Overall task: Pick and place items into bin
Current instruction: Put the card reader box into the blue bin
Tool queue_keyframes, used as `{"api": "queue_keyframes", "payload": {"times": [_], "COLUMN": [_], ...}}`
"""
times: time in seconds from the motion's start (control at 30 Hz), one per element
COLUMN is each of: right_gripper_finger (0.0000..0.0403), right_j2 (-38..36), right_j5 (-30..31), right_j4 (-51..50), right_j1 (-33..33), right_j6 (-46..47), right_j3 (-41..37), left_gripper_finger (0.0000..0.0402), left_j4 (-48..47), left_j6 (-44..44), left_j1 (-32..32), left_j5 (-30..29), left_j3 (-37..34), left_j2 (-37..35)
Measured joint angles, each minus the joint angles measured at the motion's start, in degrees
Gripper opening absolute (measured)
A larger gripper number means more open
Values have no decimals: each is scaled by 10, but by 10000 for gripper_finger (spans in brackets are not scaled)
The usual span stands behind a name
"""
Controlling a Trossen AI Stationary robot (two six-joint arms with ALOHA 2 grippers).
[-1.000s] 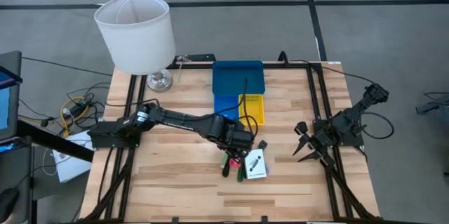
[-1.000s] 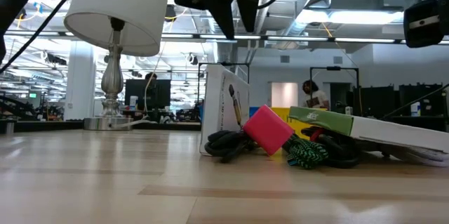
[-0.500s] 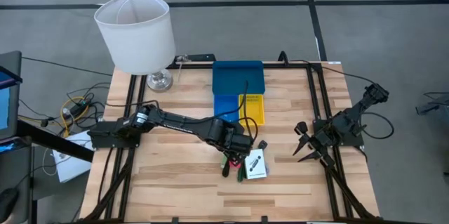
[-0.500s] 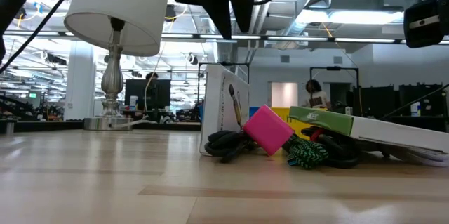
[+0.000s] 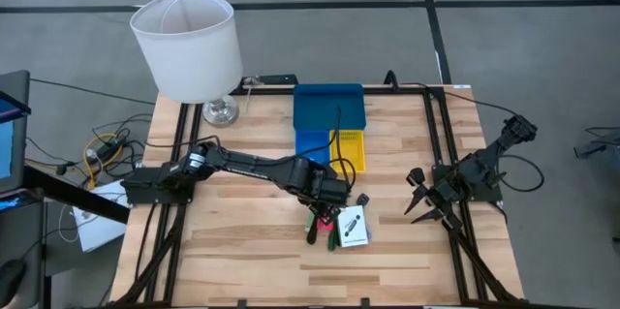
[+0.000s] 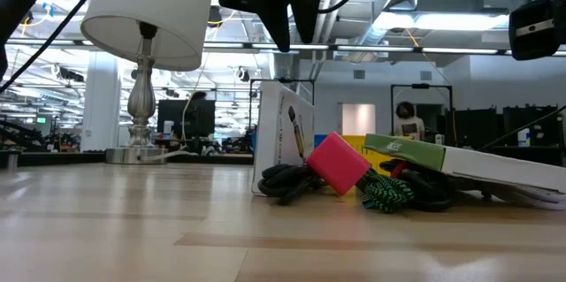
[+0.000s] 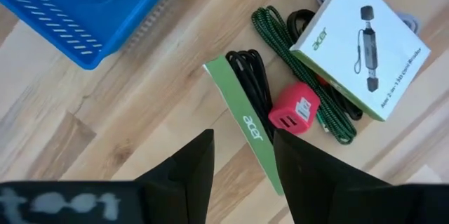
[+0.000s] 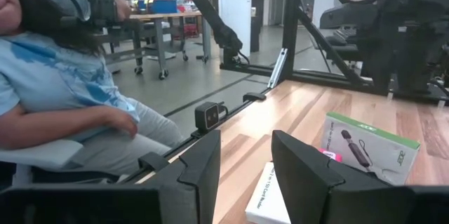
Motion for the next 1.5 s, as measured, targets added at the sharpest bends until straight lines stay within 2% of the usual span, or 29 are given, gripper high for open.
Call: {"api": "queue_keyframes", "payload": {"times": [0.97,1.2,1.5], "right_gripper_finger": [124,124,124], "right_j2": [0,0,0], "right_j5": [0,0,0], "right_j4": [0,0,0], "right_j1": [0,0,0], "right_j6": [0,0,0], "right_j3": [0,0,0], "left_gripper_finger": [137,137,137], "left_j4": [9,55,57], "left_j6": [-52,-52,-31], "left_j1": [-14,-14,-19], "left_j5": [-40,-39,-37], "left_j3": [0,0,0], "left_j2": [0,0,0]}}
